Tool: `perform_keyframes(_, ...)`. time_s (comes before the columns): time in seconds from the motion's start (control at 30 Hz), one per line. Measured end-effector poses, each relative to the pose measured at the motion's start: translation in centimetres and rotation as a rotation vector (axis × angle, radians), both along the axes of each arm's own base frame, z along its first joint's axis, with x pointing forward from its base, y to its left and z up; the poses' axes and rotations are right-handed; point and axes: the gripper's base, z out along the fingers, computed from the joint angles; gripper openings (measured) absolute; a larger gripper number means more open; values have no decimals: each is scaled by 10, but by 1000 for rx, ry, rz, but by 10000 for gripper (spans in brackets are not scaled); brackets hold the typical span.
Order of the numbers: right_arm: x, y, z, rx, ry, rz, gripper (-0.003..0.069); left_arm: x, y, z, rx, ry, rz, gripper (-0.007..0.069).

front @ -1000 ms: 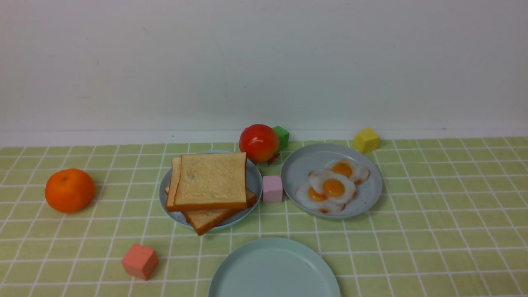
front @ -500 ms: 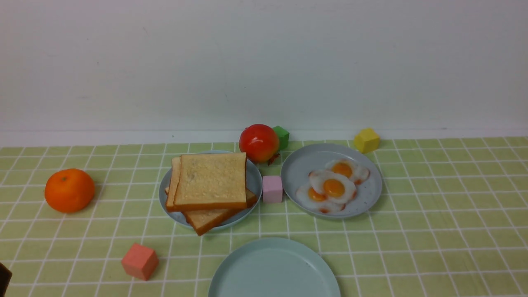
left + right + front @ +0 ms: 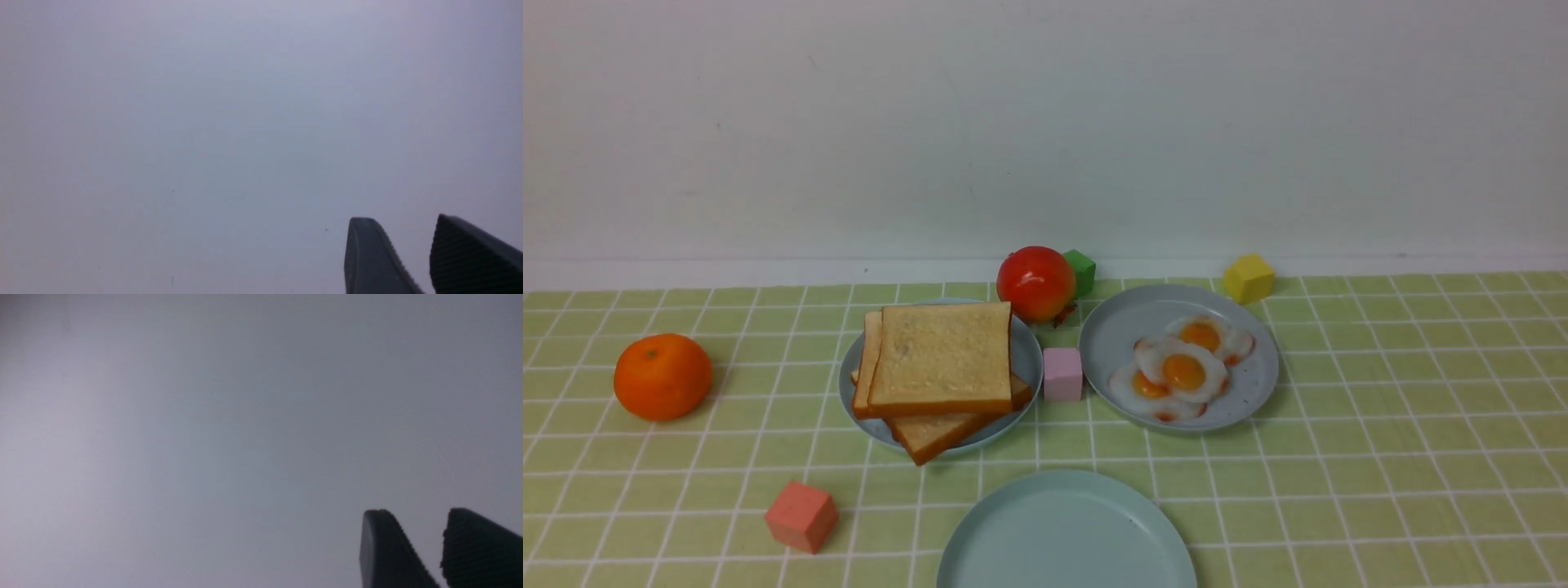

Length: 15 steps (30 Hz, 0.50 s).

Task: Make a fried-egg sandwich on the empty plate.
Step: Use the left arm to grab a slice of bread

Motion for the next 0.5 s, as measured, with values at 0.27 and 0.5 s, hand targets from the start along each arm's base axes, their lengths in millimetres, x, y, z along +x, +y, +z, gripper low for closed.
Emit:
perform_keyframes(0.27, 92, 4, 13, -161, 620, -36, 239, 108, -11, 2, -1, 663, -1, 238)
perform_keyframes(0.5, 141, 8, -29, -171, 980, 2, 239, 188, -25, -69, -41, 1065, -44, 238)
